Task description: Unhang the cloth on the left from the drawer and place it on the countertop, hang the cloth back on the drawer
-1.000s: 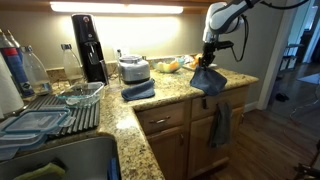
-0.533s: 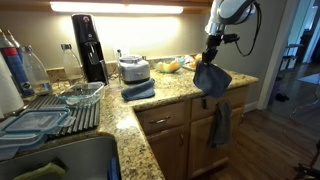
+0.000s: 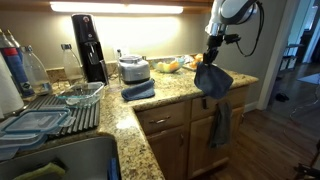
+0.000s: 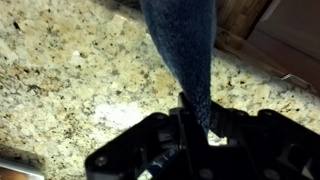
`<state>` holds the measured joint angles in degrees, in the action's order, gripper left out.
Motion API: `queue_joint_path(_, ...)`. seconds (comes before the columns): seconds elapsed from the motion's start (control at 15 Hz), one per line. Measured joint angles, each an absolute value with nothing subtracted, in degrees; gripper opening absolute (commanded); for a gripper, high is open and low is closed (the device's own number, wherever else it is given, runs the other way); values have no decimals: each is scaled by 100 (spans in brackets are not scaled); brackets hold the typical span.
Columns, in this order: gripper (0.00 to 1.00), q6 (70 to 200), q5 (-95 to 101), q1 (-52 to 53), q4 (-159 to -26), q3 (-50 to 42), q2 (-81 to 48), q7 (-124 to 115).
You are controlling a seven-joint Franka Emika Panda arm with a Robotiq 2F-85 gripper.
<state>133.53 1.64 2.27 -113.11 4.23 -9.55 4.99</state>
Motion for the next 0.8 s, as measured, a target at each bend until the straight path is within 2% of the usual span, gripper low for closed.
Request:
queue_joint_path(0.33, 7, 13352, -112, 230, -11414, 524, -769, 831)
queue_joint_path(0.8, 7, 12977, -1102, 255, -12154, 635, 216, 2118)
